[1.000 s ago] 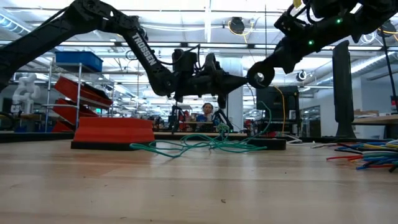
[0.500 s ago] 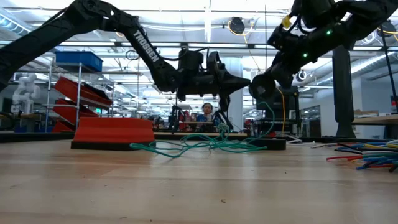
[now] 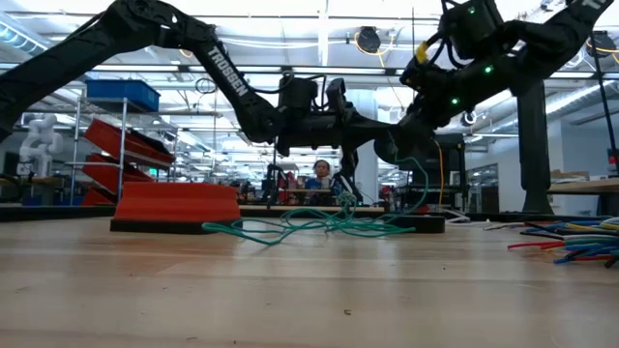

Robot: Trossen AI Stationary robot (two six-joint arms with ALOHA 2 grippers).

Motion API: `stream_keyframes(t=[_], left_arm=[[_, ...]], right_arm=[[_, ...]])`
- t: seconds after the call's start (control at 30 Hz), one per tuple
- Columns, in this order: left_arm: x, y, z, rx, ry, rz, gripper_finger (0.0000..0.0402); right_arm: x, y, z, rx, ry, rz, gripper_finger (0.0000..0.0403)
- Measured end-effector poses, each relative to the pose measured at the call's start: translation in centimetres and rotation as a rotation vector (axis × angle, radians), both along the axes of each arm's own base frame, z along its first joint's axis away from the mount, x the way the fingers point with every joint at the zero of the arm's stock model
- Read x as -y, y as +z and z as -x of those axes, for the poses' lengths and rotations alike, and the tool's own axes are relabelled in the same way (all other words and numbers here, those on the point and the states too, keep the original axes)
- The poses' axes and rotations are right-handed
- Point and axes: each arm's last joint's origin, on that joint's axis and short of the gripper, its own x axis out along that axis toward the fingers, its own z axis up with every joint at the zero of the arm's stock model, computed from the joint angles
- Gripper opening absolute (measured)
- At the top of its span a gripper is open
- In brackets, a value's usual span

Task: Coiling cords
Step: Coil the green wire cable on the spool

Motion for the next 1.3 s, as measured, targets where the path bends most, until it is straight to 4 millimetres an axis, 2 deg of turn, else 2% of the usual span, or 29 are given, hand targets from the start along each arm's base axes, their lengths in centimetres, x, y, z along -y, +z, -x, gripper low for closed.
stream_keyframes(t=[0.2,0.47,0.97,1.3], left_arm=[[0.7,0.0,-0.6,-0.006,0.081,0.021,0.0000],[1.5,0.4,-1.2,0.025,0.161,0.001,0.0005],[2.8,1.3,-1.8,0.134,0.192,-0.031,0.0127],[3.6,1.6,-2.1,0.164,0.196,-0.039,0.0142]], right_arm=[[0.9,-0.2,-1.0,0.059,-0.061,-0.011,0.0000],[1.4,0.6,-1.6,0.207,-0.121,0.021,0.0000],[1.8,2.1,-1.6,0.376,-0.114,0.047,0.0000],[1.7,2.7,-1.5,0.410,-0.110,0.072,0.0000]])
